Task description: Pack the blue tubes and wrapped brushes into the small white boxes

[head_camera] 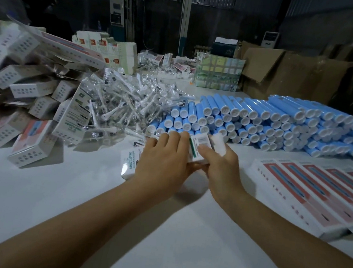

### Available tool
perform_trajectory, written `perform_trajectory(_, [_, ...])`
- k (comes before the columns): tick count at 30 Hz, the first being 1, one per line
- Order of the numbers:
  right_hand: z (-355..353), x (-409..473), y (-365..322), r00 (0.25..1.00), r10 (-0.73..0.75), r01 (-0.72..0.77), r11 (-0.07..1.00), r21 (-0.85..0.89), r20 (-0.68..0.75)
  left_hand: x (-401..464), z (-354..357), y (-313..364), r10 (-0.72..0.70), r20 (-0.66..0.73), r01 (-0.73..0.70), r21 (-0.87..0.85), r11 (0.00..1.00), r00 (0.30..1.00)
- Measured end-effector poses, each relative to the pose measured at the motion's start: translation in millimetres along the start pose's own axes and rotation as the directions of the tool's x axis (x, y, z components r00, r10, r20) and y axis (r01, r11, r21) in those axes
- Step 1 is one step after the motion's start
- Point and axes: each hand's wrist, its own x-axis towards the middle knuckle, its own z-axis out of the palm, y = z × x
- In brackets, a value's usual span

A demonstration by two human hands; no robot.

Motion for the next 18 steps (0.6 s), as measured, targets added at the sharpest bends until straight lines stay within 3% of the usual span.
perform_trajectory(2, [-2,-4,3,0.984,-0.177,0.173,0.898,-0.404,0.028,-2,-2,2,0.027,0.028,-0.027,0.011,1.0,0.999])
perform_trajectory(3, [-2,-5,5,0.973,-0.222,0.225,0.829,-0.511,0.069,-3,-3,2,0.034,0.036,-0.034,0.019,0.999,0.999])
perform_trajectory(6, [-3,-4,11,0.949,-0.277,0.308,0.707,-0.637,0.151,-4,-6,3,0.033,0.032,-0.035,0.053,0.998,0.999])
perform_trajectory(10, [-3,-7,11,0.954,-0.226,0.301,0.698,-0.65,0.198,-5,-4,2,0.063,0.036,-0.065,0.074,0.995,0.997])
perform_trajectory(13, [-2,-9,7,0.981,-0.09,0.168,0.836,-0.522,0.172,-7,-4,-1,0.052,0.027,-0.054,0.096,0.994,0.998])
perform_trajectory(15, [-2,-7,-1,0.987,0.08,-0.058,0.985,-0.16,0.136,-6,-2,-4,0.041,0.038,-0.044,0.086,0.995,0.998])
perform_trajectory(16, [-2,-6,-5,0.977,0.154,-0.16,0.987,0.026,0.15,-5,-1,-6,0.037,0.043,-0.04,0.079,0.996,0.998])
perform_trajectory(18, [-4,-4,-9,0.962,0.2,-0.231,0.959,0.162,0.185,-4,0,-7,0.021,0.047,-0.025,0.087,0.996,0.999])
